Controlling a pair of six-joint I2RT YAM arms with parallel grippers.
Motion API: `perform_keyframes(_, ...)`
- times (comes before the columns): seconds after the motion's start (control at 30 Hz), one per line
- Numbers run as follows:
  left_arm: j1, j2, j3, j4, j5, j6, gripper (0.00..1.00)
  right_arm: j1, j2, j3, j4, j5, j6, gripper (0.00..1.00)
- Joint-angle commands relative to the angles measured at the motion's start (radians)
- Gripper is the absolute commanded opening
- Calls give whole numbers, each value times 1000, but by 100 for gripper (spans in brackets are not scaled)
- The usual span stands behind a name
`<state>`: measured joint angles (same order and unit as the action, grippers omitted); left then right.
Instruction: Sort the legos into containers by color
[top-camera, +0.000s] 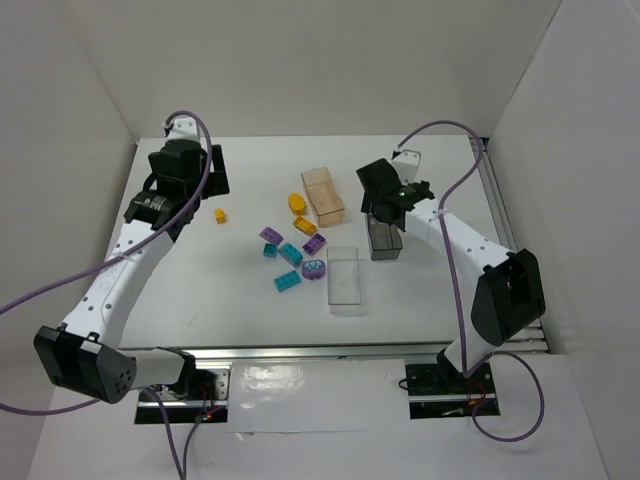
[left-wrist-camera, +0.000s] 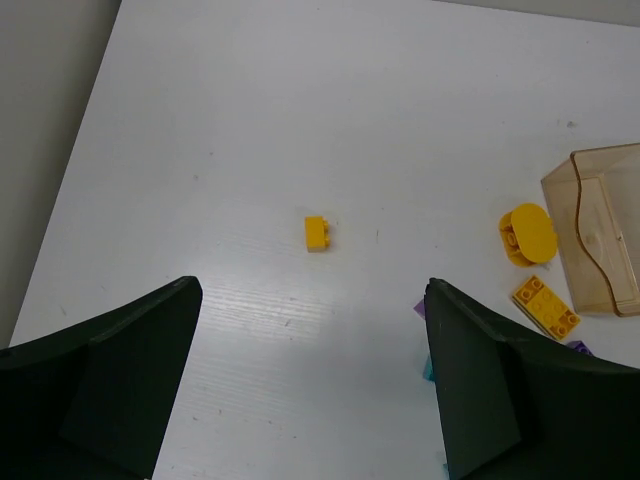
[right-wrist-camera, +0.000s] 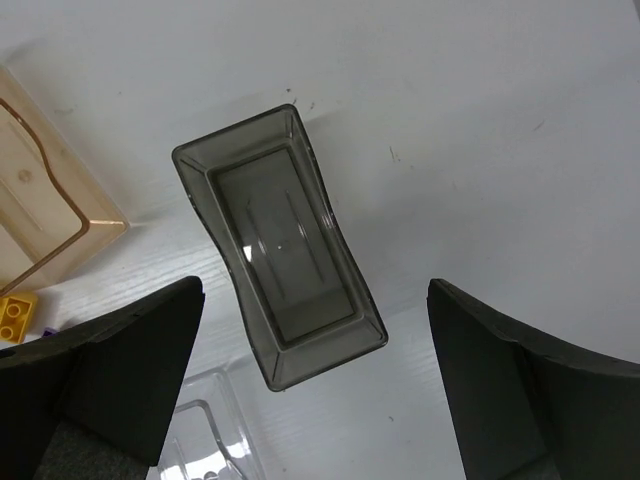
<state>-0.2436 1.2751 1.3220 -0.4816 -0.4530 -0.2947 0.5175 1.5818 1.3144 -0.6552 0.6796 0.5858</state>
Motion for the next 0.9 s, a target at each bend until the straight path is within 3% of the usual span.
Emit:
perform_keyframes(0.0,-2,12,40,-17,-10,-41,100,22,21,3,-21,32,52,100)
perform_keyframes(0.13,-2,52,95,-73,-10,-95,100,33,43,31,9,18,-18,100)
perform_keyframes(0.3,7,139,154,-178,82,-104,100,97,55,65,95,-110,-157,99)
perform_keyframes(0.4,7,148,154,-192,105,-148,100,125,43,52,221,-328,-253,94)
perform_keyframes(0.53,56,115,118,-213,195,-198,99,144,144,156,223,-638,-320,93)
perform_keyframes(0.87,67,106,97,-252,214,-227,99,245,420,368,186,-773,-472,84)
